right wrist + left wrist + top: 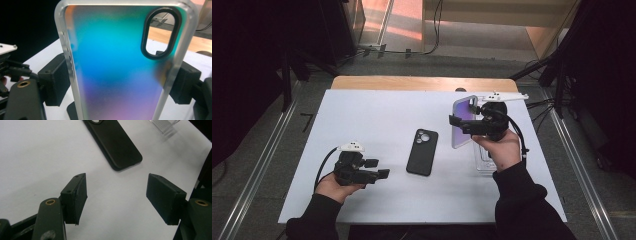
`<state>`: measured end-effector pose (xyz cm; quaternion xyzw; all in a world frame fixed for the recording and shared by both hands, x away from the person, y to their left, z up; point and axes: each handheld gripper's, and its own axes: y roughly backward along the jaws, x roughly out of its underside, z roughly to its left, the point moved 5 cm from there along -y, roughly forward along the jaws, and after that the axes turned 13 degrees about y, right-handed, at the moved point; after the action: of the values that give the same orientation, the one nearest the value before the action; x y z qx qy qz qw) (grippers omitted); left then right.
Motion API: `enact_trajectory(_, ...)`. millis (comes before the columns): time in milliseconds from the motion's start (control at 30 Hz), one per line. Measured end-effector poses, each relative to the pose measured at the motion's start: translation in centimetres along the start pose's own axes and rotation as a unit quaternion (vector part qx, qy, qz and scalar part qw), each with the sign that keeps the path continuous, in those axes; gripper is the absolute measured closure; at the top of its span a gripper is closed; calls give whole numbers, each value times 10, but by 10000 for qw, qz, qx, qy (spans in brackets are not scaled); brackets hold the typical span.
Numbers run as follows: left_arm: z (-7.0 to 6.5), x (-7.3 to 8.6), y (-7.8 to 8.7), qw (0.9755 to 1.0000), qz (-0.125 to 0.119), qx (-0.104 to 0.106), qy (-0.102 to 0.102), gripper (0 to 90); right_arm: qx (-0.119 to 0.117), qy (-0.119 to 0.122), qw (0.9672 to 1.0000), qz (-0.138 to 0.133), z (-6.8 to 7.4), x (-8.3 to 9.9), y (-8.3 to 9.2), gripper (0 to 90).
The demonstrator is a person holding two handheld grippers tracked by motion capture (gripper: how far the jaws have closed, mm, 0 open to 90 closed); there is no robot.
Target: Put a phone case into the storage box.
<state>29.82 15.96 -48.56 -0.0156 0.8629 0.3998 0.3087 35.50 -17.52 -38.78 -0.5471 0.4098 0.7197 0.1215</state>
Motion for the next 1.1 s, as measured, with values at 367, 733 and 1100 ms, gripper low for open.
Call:
enact_trajectory(367,3,3,3,10000,-54,-73,25,330,371,-83,9993,-66,-25,-3,13,160)
enact_trajectory(733,4,3,3,9999,-85,-63,26,330,793,-213,9966,-84,-51,-1,19,160)
enact_trajectory(1100,5,3,3,9999,-85,-52,43,330,1191,-312,9924,-14,-79,-1,19,160)
